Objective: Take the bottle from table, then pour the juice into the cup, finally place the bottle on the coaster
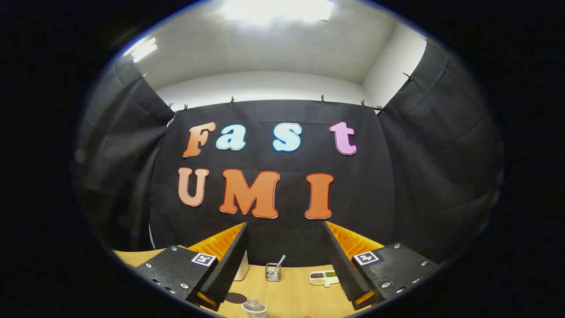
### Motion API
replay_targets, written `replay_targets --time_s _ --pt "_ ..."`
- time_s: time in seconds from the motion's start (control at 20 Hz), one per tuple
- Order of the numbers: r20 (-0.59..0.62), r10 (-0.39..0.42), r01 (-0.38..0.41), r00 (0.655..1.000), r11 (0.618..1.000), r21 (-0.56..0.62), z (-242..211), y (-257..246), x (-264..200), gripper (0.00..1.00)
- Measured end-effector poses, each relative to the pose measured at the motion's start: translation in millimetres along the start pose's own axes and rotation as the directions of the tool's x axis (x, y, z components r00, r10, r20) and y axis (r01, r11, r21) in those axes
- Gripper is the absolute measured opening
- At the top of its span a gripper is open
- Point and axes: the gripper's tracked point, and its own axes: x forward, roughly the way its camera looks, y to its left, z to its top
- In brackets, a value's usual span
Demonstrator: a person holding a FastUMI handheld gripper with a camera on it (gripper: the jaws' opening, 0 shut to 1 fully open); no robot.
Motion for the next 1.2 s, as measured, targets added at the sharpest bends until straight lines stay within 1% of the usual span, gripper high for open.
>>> replay_targets --time_s 0.25,0.4,0.55,0.75,1.0,1.2 --pt "-0.026 0.011 -0.010 1.000 1.000 0.009 -9.0 5.3 1.7 0.97" --pt "-0.036 0.031 -0.030 0.999 0.999 0.016 -10.7 11.8 0.0 0.97" --pt "-0.028 0.041 -0.041 0.999 0.999 0.010 -9.1 17.6 1.2 0.97" --pt "-0.029 0.040 -0.039 0.999 0.999 0.034 -11.0 17.3 1.0 0.97" --pt "-0.030 0.077 -0.074 0.997 0.993 0.087 -25.5 22.8 -1.0 0.97" --pt "-0.040 0.083 -0.078 0.996 0.992 0.103 -49.6 22.3 -4.7 0.97"
